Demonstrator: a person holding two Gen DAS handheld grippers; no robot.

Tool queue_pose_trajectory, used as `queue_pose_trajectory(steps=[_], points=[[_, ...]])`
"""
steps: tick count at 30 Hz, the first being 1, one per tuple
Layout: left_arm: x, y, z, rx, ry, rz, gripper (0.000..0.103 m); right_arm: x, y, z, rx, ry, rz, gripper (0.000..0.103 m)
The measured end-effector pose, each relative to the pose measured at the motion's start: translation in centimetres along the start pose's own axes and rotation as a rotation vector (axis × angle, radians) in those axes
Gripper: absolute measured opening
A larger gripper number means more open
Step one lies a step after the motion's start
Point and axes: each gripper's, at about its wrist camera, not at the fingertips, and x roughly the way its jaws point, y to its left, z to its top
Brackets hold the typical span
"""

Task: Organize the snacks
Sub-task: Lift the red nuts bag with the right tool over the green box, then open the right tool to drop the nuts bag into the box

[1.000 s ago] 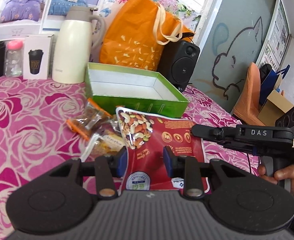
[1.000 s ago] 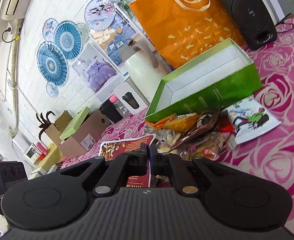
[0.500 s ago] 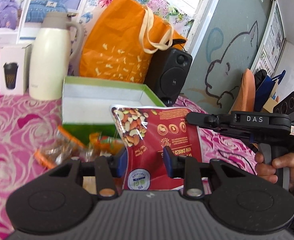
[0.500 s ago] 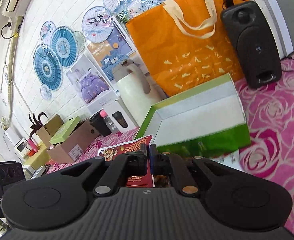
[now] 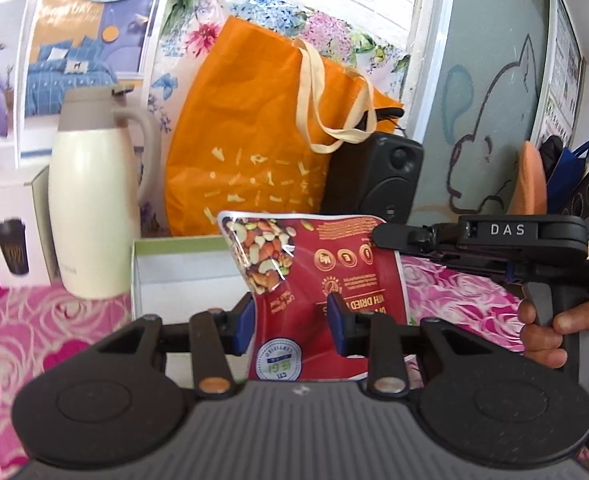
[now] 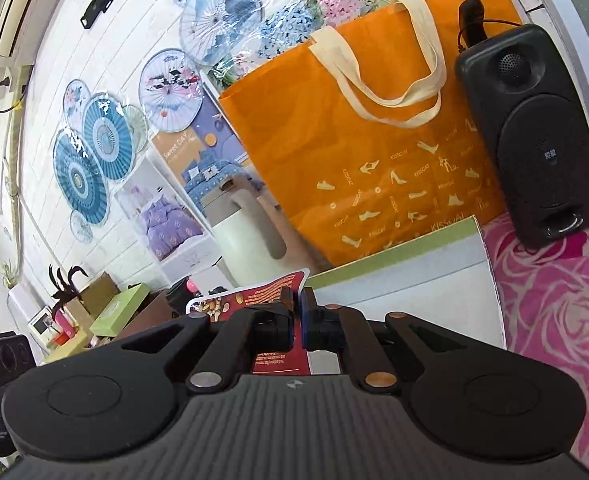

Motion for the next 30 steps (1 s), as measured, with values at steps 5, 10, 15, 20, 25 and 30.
queue_pose_trajectory(steps=[5, 10, 15, 20, 25, 30], points=[[2.9, 1.4, 1.0, -0.037, -0.012, -0.006, 0.03, 1.8, -1.5, 0.9, 0.017, -0.028, -0.016, 0.009], [4.9, 2.2, 0.7, -0.053, -0.014, 0.005, 0.031, 3.1, -2.5, 1.3, 0.013, -0.024, -0.017, 0.009], [6.9, 2.5, 0.0, -0.042, 0.011, 0.056, 0.032, 4.6, -3.4, 1.0, 0.005, -0.004, -0.027, 0.009], [8.9, 3.0, -0.4, -0.055, 0.046, 0.12, 0.032, 6.4, -5.3, -0.5, 0.072, 0.003, -0.032, 0.009], [10.2, 3.6, -1.1, -0.056, 0.075, 0.125, 0.032, 7.4, -6.5, -1.0, 0.104, 0.02, -0.042, 0.009], [11.4, 4.6, -1.9, -0.083, 0.114, 0.112, 0.035, 8.2, -7.8, -1.4, 0.138, 0.058, -0.058, 0.011]])
